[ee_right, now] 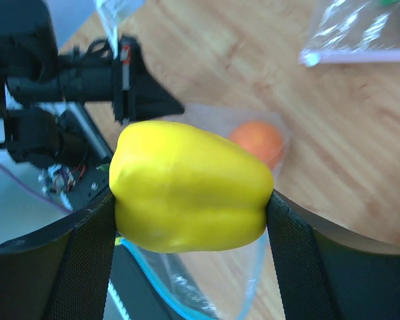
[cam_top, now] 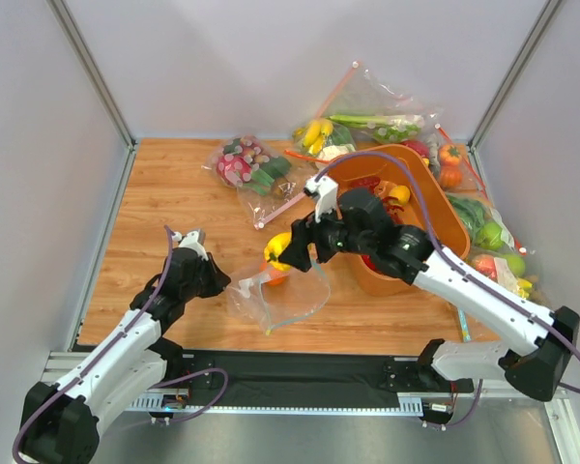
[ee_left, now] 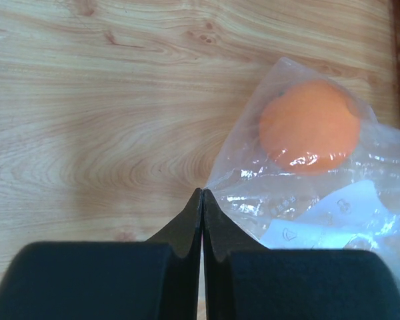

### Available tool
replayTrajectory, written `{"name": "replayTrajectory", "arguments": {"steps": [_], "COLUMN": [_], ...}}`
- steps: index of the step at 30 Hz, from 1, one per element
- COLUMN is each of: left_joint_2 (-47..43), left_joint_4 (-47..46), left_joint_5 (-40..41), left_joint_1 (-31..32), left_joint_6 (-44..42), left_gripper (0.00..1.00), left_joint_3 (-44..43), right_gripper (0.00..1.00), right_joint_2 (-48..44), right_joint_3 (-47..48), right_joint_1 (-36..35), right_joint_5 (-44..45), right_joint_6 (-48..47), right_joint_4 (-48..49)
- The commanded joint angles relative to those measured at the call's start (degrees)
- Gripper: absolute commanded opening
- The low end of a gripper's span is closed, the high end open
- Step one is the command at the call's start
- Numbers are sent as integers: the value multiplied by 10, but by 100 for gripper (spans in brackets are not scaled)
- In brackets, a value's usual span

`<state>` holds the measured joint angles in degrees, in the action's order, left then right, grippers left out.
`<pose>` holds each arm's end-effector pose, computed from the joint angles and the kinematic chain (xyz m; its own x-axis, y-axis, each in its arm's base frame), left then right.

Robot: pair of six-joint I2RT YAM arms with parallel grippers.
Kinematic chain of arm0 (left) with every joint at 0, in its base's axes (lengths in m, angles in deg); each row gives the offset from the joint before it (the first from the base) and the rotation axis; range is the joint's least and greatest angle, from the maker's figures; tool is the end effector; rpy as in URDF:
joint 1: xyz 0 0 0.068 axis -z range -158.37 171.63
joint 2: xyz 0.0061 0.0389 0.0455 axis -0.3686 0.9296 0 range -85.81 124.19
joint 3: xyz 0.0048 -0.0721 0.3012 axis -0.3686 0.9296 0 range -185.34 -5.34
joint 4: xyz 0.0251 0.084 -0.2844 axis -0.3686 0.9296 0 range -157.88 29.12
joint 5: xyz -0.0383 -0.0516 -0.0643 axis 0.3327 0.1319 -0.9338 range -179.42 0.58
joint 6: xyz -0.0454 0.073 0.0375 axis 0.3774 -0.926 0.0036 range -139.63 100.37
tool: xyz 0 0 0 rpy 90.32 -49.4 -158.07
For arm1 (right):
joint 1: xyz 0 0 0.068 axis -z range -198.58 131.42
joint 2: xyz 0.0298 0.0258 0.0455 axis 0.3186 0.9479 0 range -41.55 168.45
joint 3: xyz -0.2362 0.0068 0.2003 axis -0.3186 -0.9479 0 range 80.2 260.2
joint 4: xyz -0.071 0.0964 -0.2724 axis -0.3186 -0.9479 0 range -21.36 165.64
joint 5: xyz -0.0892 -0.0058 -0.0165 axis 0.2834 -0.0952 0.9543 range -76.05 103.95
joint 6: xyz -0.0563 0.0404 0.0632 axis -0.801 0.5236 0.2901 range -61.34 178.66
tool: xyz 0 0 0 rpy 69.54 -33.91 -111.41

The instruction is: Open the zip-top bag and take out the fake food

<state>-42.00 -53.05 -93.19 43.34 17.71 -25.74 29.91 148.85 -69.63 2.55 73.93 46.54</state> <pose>0.1933 -0.0828 0.1670 -0.7102 -0.3686 -0.5997 -0.0172 0.8607 -0.5088 0.2026 0.2772 0.3629 -0.5492 -0.2687 -0.7913 -0.7497 0.5769 0.3244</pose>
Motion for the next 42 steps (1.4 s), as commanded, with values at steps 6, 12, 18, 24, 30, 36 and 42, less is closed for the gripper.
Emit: {"name": "replayTrajectory", "arguments": {"steps": [6,12,18,24,30,36,42], "left_joint_2": [-29,-45,-49,-46,-46,-51,-55], "left_joint_4": [23,35,39,38,38,39,42], "left_joint_5": [9,6,3,3,2,0,-3], "left_joint_1": [-2,-2,-2,-2,-2,-2,-2], "left_joint_6": [-13,-11,-10,-10,-10,-8,-7], "left_gripper": [0,0,0,0,0,0,0], "left_joint_3": [-11,-6,-4,-6,-5,-3,-3], "right_gripper": [30,29,30,67,92,98,98], "right_joint_2": [-75,-66,-35,-26,-21,-39,-87], "right_joint_3": [41,-3,-50,-54,-44,-45,-45], "right_joint_1": [211,391,464,466,467,466,463], "right_joint_5": [50,39,44,88,89,93,32], "right_joint_6": [-55,-43,-30,-31,-44,-54,-59], "right_joint_4": [-44,-52,-61,-68,-78,-83,-73]}}
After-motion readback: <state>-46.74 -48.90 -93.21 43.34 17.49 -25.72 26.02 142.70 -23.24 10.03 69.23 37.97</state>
